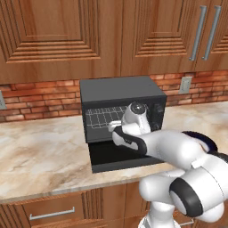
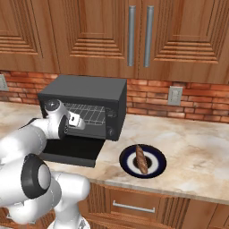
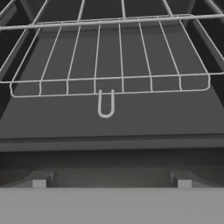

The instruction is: Pull the toaster oven rack outwards. Pick up the baguette from the plate and place it on the toaster oven rack. Close the toaster oven door fully and set the temperature to the lowest setting.

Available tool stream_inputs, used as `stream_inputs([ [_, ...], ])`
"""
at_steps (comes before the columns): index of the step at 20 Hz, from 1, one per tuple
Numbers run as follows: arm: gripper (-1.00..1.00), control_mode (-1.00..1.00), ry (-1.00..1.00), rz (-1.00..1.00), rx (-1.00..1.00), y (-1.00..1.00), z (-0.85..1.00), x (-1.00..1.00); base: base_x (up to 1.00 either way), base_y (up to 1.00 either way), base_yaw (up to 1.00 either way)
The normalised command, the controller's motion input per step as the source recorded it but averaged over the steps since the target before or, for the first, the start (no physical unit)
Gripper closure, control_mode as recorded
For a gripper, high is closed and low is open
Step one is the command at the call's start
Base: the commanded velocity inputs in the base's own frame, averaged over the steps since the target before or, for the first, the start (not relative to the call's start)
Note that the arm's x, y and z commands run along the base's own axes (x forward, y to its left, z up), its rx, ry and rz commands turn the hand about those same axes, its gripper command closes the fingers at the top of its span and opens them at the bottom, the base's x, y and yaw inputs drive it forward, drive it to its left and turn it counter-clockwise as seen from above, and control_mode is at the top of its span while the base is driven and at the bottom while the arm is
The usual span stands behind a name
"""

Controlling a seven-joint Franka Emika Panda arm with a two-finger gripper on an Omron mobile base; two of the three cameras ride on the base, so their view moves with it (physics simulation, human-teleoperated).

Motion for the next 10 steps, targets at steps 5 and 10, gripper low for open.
stream_inputs([
  [5, -1.0, -1.0, 0.0, 0.0, 0.0, 0.02, -0.01, 0.15, 0.0, 0.0, 0.0],
  [10, -1.0, -1.0, 0.0, 0.0, 0.0, 0.08, -0.02, 0.17, 0.0, 0.0, 0.0],
])
